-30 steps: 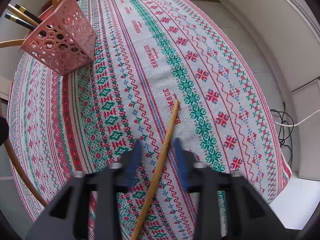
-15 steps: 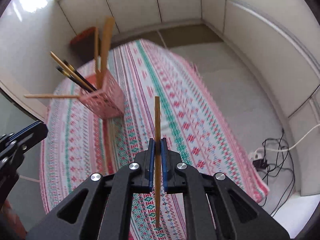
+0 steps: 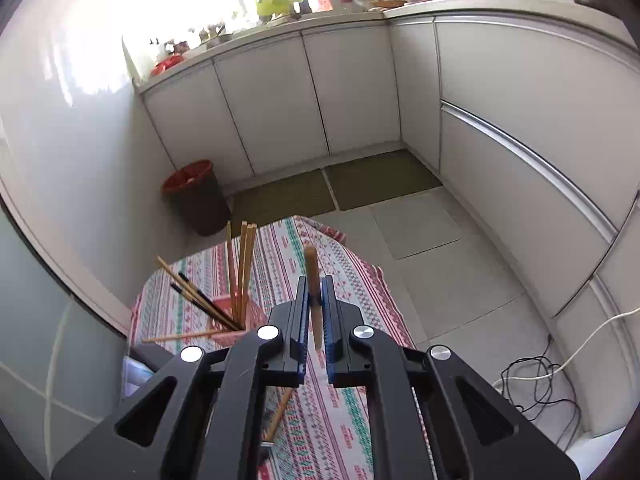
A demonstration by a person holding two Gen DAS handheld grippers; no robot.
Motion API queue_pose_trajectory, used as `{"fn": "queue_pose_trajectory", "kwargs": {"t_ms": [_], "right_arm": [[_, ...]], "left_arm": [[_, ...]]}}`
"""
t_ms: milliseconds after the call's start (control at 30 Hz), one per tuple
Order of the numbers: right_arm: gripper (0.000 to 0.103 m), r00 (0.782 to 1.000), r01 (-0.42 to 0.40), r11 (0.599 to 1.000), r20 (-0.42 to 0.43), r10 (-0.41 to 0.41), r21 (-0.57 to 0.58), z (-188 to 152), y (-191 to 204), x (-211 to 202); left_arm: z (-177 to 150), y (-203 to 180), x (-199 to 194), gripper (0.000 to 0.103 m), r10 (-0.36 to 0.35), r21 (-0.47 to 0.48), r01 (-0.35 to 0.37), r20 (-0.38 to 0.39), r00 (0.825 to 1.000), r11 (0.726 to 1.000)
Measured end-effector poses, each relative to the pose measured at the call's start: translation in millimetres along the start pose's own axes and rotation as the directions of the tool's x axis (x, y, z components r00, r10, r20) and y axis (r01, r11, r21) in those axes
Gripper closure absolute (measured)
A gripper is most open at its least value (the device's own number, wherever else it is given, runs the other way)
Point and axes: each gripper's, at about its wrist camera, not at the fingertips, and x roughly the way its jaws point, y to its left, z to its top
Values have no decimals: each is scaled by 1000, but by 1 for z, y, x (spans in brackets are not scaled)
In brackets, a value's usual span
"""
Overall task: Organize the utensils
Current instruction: 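Lift both held wooden chopsticks upright and carry them over the pink basket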
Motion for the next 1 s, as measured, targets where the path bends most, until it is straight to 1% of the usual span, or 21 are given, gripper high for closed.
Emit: {"fn": "queue_pose_trajectory", "kwargs": {"t_ms": [67, 133, 200, 233, 267, 300, 333, 367, 433, 467, 533, 567, 600, 667, 733, 767, 800, 867, 933, 967, 1000], "right_arm": [[96, 1000, -6, 1000, -9, 6, 19, 4, -5, 8], [96, 1000, -5, 1000, -26, 6, 31, 5, -11, 16], [96, 999, -9, 999, -50, 11, 44, 2, -18, 26], [96, 998, -8, 999, -64, 11, 49, 1, -20, 31], [96, 997, -4, 999, -71, 8, 50, 1, -23, 35], [96, 997, 0, 999, -74, 4, 51, 1, -25, 37], [96, 997, 5, 999, -76, -1, 52, 2, -26, 39], [96, 997, 7, 998, -77, -2, 55, 2, -28, 39], [96, 997, 5, 998, -72, 0, 60, 4, -29, 39], [96, 998, 4, 998, -62, -1, 57, 6, -30, 36], [96, 999, 6, 999, -35, -4, 47, 7, -30, 28], [96, 1000, 4, 999, -26, -3, 45, 7, -29, 24], [96, 1000, -5, 999, -19, 5, 45, 8, -30, 20], [96, 1000, -21, 999, -13, 21, 46, 10, -28, 14], [96, 999, -33, 999, 1, 33, 40, 11, -23, 5], [96, 999, -39, 999, 8, 39, 36, 10, -21, 0], [96, 999, -47, 998, 14, 46, 33, 11, -19, -4], [96, 997, -74, 997, 28, 73, 27, 14, -14, -14], [96, 995, -96, 995, 37, 95, 28, 17, -11, -21], [96, 994, -105, 994, 38, 104, 26, 19, -9, -24], [96, 993, -114, 993, 40, 113, 23, 21, -7, -26]], "left_arm": [[6, -3, 33, 49, 19, -30, -20, -37, 999, 999], [12, -4, 48, 52, 28, -48, -30, -40, 999, 998], [17, -9, 62, 64, 46, -44, -48, -48, 998, 998], [19, -10, 63, 67, 50, -46, -51, -31, 998, 998], [21, -12, 62, 74, 46, -46, -48, -29, 999, 998], [22, -13, 60, 91, 37, -46, -38, -31, 999, 998], [22, -15, 58, 95, 46, -35, -47, -28, 999, 998], [21, -16, 56, 96, 51, -26, -51, -19, 999, 998], [20, -17, 51, 97, 31, -30, -31, 2, 1000, 999], [18, -13, 42, 97, 13, -38, -12, 27, 1000, 999], [11, -8, 14, 97, 15, -39, -12, 86, 996, 999], [9, -5, -8, 97, 2, -41, 4, 136, 991, 999], [7, -3, -22, 97, -3, -44, 10, 165, 986, 999], [-1, 0, -57, 97, -4, -48, 16, 238, 971, 999], [-8, 4, -92, 97, -11, -55, 29, 308, 951, 998], [-13, 6, -111, 97, -15, -57, 37, 346, 938, 998], [-12, 3, -122, 97, -18, -56, 42, 367, 930, 998], [-17, 2, -151, 97, -28, -47, 53, 424, 905, 997], [-15, 4, -162, 97, -42, -37, 66, 463, 886, 997], [-16, 5, -178, 97, -55, -30, 80, 486, 872, 996], [-16, 5, -183, 97, -63, -26, 88, 498, 865, 996]]}}
